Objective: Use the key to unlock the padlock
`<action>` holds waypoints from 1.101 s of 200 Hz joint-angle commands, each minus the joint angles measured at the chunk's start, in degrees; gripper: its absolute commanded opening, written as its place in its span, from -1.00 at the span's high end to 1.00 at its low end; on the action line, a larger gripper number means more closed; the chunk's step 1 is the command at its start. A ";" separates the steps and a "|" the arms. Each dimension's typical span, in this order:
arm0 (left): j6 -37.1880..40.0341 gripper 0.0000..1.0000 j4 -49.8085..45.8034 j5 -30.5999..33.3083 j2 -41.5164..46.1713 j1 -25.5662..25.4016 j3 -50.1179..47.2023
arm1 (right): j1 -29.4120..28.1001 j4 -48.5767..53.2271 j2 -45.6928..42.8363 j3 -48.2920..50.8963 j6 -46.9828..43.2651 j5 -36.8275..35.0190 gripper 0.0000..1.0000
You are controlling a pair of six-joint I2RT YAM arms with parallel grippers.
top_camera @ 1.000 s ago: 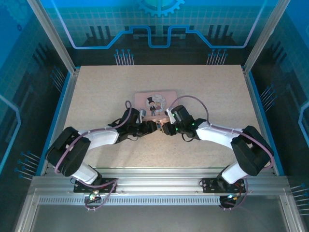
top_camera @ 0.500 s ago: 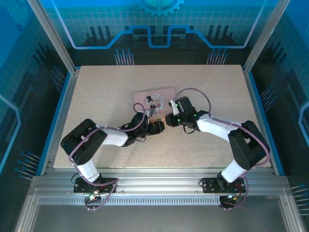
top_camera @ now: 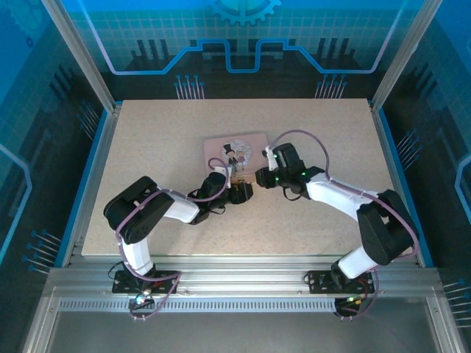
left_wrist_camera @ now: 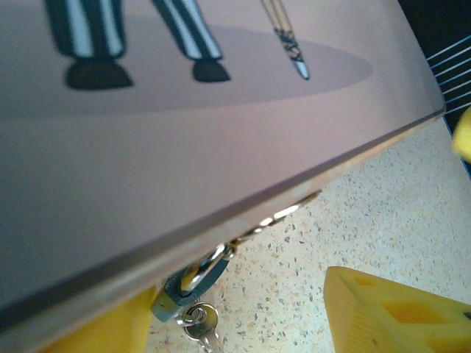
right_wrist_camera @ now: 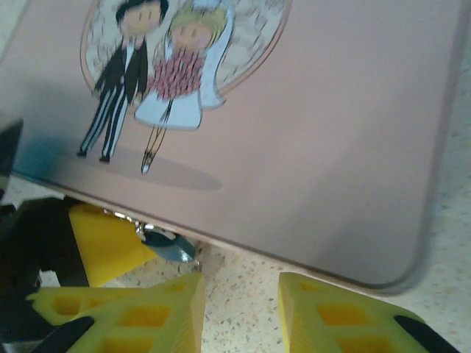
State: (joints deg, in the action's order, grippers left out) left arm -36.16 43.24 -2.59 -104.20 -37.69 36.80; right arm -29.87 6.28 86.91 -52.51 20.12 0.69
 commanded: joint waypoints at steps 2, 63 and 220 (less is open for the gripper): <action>3.37 -0.18 3.40 -2.08 -1.37 -0.23 1.47 | 2.92 2.53 -1.21 -2.16 1.26 -1.48 0.32; 1.90 0.02 7.24 -4.53 -5.42 0.24 3.63 | 4.21 2.43 -0.17 -1.48 2.41 -0.15 0.32; -5.24 0.26 26.49 -7.46 -9.06 3.26 -2.63 | 1.84 2.13 1.90 0.32 3.17 -0.28 0.34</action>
State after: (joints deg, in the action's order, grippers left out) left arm -40.75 65.43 -8.12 -112.88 -34.96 34.68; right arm -27.11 8.12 88.01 -52.34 22.52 0.40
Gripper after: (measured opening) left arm 0.382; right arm 0.333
